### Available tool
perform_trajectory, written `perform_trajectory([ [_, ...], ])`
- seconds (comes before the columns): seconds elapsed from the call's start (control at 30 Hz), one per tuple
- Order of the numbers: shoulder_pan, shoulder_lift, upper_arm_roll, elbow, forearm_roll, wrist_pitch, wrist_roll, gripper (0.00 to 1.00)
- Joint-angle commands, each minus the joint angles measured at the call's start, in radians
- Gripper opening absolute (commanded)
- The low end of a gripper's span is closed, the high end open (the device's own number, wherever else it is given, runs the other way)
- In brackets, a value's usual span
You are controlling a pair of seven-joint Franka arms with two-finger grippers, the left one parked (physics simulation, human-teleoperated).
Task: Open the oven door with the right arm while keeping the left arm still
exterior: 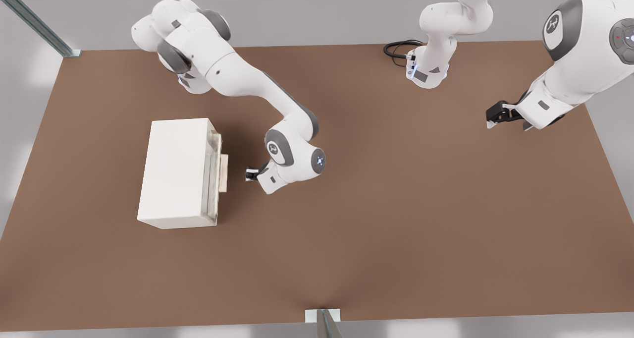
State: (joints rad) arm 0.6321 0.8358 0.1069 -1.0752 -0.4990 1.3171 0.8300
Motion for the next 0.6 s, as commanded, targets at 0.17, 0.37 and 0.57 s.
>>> perform_trajectory([
  [0.17,-0.521,-0.314,0.019,-0.137,0.547,0.243,-0.550,1.00],
  [0.37,-0.651,-0.662,0.014,-0.439,0.471,0.294,-0.790,1.00],
  [0.57,-0.664,-0.675,0.013,-0.447,0.470,0.332,-0.802,1.00],
])
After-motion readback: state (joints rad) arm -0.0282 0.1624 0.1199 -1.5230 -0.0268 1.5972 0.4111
